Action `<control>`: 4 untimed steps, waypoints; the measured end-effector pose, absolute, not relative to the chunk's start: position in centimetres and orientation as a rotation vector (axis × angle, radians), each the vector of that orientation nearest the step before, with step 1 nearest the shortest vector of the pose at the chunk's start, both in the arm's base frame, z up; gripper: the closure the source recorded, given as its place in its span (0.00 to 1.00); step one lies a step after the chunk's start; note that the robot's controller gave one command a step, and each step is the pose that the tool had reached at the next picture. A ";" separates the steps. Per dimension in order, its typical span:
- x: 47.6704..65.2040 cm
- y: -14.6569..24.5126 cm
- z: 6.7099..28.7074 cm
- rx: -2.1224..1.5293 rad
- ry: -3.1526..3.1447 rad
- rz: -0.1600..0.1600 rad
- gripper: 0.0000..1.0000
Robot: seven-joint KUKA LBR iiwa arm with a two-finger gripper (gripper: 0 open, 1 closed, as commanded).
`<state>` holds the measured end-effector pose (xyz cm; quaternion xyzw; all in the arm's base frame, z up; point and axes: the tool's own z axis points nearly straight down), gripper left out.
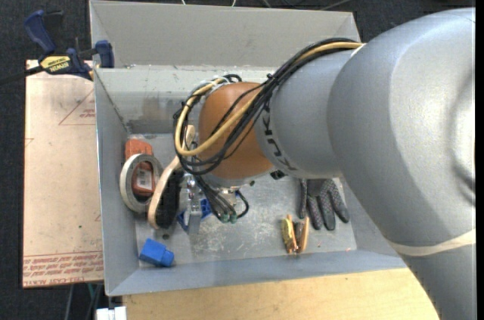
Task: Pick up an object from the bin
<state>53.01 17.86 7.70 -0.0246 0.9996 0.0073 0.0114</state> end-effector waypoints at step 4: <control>53.0 17.9 7.7 -0.077 3.118 0.023 1.00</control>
Offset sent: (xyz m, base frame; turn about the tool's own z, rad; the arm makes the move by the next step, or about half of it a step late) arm 0.0000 0.0000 0.0000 0.0000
